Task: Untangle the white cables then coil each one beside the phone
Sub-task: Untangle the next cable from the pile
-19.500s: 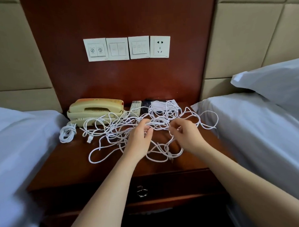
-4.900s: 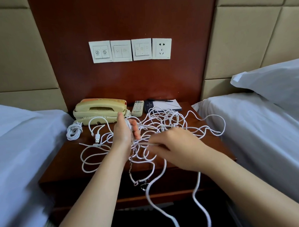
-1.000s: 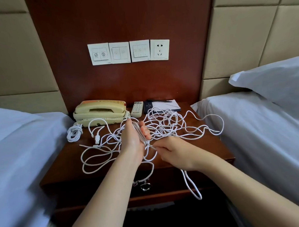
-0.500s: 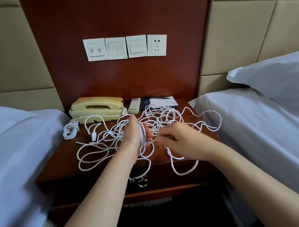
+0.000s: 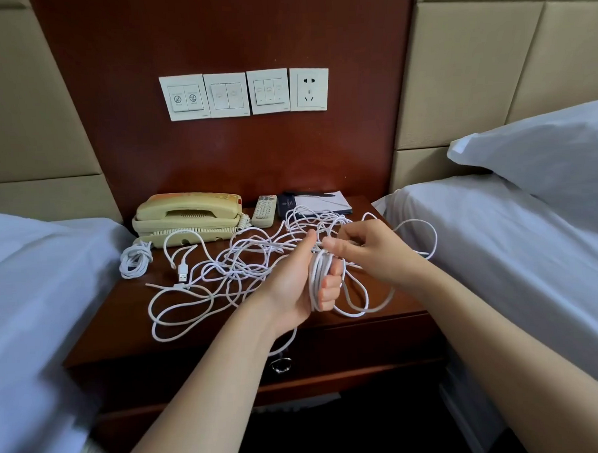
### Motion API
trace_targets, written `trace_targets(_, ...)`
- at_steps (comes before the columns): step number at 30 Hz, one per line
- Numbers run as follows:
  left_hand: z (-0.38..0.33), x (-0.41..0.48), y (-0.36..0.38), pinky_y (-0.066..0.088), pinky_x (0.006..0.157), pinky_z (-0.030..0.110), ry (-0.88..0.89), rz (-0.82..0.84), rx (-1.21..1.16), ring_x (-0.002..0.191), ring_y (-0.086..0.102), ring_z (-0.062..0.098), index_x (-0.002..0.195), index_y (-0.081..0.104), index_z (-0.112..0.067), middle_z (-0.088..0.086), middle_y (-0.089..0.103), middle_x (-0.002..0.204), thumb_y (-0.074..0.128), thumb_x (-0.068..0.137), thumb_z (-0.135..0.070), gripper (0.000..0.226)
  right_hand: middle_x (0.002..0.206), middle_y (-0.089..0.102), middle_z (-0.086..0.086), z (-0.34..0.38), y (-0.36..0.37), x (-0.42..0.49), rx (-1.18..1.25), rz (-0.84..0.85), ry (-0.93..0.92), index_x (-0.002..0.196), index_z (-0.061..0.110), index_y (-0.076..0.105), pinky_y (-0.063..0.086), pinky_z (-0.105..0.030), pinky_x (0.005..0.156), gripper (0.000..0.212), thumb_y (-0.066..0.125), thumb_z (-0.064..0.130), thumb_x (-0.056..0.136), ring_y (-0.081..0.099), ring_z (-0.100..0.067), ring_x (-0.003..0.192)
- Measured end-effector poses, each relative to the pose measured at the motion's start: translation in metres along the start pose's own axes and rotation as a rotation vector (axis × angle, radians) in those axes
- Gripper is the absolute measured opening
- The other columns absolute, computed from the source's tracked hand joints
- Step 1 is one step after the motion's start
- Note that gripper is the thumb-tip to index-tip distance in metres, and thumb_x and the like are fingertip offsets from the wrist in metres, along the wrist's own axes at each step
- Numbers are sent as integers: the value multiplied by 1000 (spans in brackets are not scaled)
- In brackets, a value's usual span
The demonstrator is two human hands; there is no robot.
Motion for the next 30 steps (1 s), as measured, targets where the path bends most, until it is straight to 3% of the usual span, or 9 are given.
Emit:
trace_targets(4,-5,-3,5,26,35,17,26,24,-60,34,27,6,56,39,-13,-5,29,42,18,98,-55,63,44,24,13,-20,3,6,137,17,106,54,16,32,19,-17,41,48,56,33,92,19,-4,41)
trace_targets(10,-22,-3,-17,23,27,17,134,-30,-353,26,24,4,47,40,-14,-7,26,36,22,100,-49,66,51,17,5,-45,11,2,596,170,343,56,21,28,16,-16,36,43,58,34,85,14,-7,42)
trace_targets(14,-28,-6,-38,18,27,17,155,-117,-460,26,22,4,47,38,-14,-6,25,35,26,100,-47,64,51,18,5,-52,-1,1,641,189,356,55,19,26,19,-16,38,44,52,32,88,15,-6,43)
trace_targets(16,-27,-5,-42,18,28,17,149,-138,-486,27,23,5,47,38,-14,-6,25,36,26,100,-48,64,51,21,4,-53,-5,2,545,163,358,52,18,32,22,-17,39,47,52,27,93,18,-8,43)
trace_targets(20,-24,-3,-41,19,28,18,145,-158,-523,27,24,5,51,38,-14,-6,26,37,27,99,-49,61,49,25,-1,-49,-14,6,-4,115,256,53,10,35,24,-25,45,49,57,30,93,22,-12,44)
trace_targets(24,-24,-3,-45,20,29,16,177,-205,-623,28,25,6,50,41,-13,-5,29,38,26,100,-49,63,52,29,-3,-31,8,1,-258,241,160,53,12,32,26,-30,54,51,54,31,94,25,-11,49)
trace_targets(27,-25,-3,-49,20,30,15,222,-258,-667,27,26,6,48,42,-12,-5,30,38,25,100,-48,65,54,42,-3,-14,31,-8,-393,344,102,52,14,35,37,-32,59,49,49,32,96,42,-16,52)
trace_targets(30,-25,-4,-52,20,30,14,241,-311,-692,28,26,6,50,42,-12,-5,31,38,25,100,-48,64,67,53,-1,6,54,-20,-517,419,42,56,18,40,42,-31,68,45,42,34,98,58,-24,74)
Point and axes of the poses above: each hand's wrist, its own x-axis towards the middle knuckle, its own y-axis out of the palm, z = x × y, the point moved 8 cm from there along x, towards the middle knuckle
